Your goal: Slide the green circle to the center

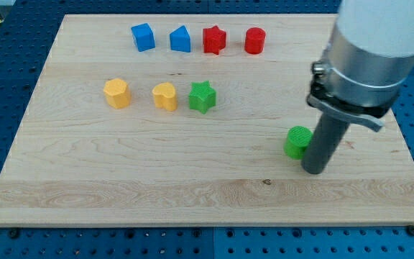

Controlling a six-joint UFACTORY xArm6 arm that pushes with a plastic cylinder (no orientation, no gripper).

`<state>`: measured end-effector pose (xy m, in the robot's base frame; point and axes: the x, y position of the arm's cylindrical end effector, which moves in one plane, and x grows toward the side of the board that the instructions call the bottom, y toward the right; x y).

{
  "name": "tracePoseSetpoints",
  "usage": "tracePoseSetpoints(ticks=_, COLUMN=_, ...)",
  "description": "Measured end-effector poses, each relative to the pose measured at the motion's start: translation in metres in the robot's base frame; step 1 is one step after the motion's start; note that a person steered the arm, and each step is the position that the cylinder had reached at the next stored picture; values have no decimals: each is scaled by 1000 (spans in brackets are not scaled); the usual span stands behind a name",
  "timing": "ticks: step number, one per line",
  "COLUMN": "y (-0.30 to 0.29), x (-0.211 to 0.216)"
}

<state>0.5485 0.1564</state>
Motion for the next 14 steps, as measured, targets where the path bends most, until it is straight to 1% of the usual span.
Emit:
tracePoseSetpoints(ticks=1, y=-1, x=-17)
tracePoseSetpoints(ticks=3, y=-60, x=-32)
tracePoseSetpoints(ticks=5, y=-67, x=-38)
tracePoseSetpoints(ticks=6, y=-67, x=-55)
tracePoseSetpoints(ticks=8, y=-67, x=-72)
tracePoseSetpoints(ticks=11, y=-81, x=-69)
tracePoseSetpoints(ticks=13, y=-101, x=-69)
tracePoseSetpoints(ticks=14, y=-101, x=-74)
